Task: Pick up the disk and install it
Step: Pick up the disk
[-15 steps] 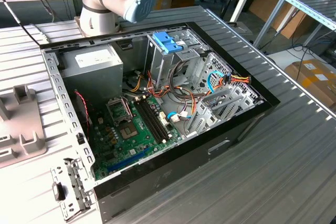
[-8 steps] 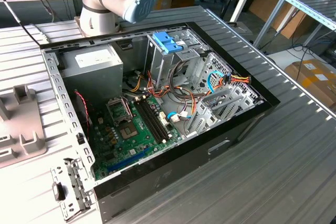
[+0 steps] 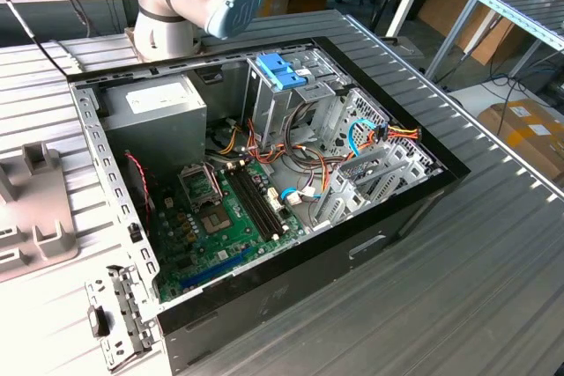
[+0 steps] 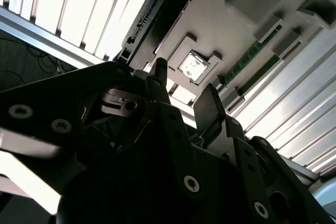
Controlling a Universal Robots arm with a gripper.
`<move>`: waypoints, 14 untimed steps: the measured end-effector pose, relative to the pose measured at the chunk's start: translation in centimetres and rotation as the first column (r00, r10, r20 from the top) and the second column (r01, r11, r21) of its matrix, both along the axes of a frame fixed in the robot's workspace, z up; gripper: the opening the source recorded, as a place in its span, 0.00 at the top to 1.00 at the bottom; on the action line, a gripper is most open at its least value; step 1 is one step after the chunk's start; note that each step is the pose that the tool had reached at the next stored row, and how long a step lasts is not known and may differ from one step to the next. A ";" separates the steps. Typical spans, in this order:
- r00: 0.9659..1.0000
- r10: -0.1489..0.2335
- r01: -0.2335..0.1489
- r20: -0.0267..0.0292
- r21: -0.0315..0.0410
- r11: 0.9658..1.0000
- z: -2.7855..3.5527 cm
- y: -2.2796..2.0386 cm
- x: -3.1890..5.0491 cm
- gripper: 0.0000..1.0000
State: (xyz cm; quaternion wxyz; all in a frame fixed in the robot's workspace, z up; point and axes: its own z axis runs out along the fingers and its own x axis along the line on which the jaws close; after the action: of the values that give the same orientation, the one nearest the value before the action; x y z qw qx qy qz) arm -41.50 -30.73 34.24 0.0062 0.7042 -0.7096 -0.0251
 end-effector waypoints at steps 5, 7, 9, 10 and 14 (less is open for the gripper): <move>1.000 0.000 0.000 0.000 0.000 1.000 -0.12 0.48 0.00 0.52; 1.000 0.000 0.000 0.000 0.000 1.000 -0.16 0.71 0.00 0.52; 1.000 0.000 0.000 0.000 0.000 1.000 -0.21 0.90 0.00 0.52; 1.000 0.000 0.000 0.000 0.000 1.000 -0.22 0.96 -0.01 0.52; 1.000 0.000 0.000 0.000 0.001 1.000 -0.33 1.26 -0.01 0.52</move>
State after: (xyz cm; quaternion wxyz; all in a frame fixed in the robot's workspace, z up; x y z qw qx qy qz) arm -41.51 -29.46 33.91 0.0059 0.7042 -0.7096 -0.0253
